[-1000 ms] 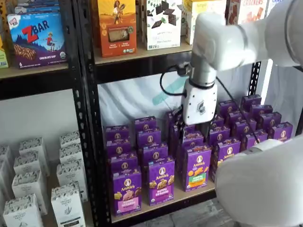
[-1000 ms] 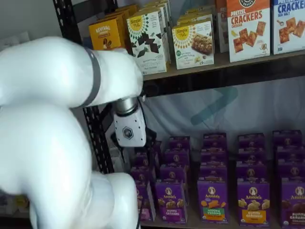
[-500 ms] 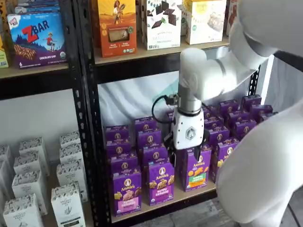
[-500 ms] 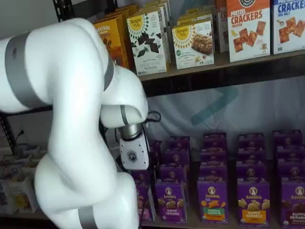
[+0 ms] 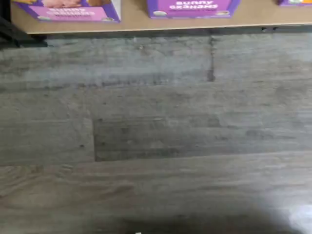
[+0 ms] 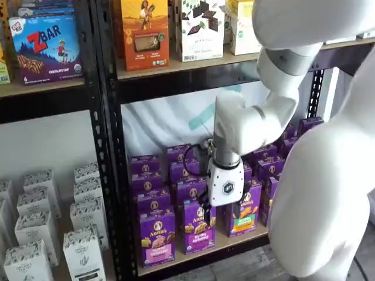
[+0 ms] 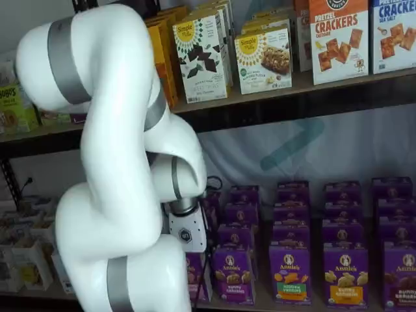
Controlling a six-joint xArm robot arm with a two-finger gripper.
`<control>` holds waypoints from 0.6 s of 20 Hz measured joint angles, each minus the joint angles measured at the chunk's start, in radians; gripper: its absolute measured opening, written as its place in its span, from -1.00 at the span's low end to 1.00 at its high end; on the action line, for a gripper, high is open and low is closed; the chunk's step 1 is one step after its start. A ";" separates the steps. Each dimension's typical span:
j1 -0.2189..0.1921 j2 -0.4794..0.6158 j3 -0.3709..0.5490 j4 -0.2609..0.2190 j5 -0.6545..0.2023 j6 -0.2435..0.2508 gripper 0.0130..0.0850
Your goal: Pick up the purple box with a pink patch in the middle, on the bottom shelf, the first box from the left
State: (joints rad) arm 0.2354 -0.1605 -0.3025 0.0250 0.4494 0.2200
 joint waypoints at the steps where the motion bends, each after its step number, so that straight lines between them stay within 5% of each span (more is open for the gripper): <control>1: 0.008 0.031 -0.005 0.013 -0.023 -0.005 1.00; 4: 0.029 0.096 -0.013 0.042 -0.088 -0.013 1.00; 9: 0.078 0.202 -0.046 0.163 -0.194 -0.086 1.00; 12: 0.088 0.264 -0.082 0.129 -0.242 -0.044 1.00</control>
State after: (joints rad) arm 0.3234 0.1038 -0.3842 0.1537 0.2070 0.1762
